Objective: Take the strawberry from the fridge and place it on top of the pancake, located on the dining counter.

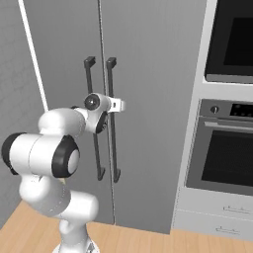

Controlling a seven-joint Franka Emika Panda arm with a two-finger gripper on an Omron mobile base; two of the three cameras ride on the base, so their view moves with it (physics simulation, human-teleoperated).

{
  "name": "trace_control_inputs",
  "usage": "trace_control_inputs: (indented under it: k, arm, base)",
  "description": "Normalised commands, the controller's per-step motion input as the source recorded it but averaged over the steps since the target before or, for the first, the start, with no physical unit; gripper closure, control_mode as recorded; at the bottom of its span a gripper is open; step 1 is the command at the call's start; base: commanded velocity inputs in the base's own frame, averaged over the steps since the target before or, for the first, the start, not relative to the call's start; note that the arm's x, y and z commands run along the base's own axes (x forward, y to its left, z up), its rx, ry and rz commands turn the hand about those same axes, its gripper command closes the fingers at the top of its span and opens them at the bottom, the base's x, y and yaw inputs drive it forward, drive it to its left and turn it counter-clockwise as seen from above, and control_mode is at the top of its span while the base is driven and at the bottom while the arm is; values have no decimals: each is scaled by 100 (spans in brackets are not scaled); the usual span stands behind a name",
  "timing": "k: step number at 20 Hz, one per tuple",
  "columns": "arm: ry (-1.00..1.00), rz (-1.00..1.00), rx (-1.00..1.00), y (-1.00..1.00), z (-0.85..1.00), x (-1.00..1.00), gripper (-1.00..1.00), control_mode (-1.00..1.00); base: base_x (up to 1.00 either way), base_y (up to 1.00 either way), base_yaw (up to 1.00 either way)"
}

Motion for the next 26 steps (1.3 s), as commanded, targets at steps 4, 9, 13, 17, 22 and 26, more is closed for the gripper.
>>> trace_control_inputs:
  k: [4,9,13,17,22,26]
  arm:
    - [2,-1,0,-25,-24,41,100,-100]
    - [8,-9,6,-97,-1,-17,100,-100]
    - [0,-7,18,-100,0,-61,100,-100]
    - [0,-7,17,-100,0,-66,100,-100]
    - [-2,-4,15,-100,0,-54,100,-100]
    - [0,-6,12,-100,0,-47,100,-100]
  base:
    - [0,0,0]
    - [0,0,0]
    - [0,0,0]
    - [0,0,0]
    - [0,0,0]
    - [0,0,0]
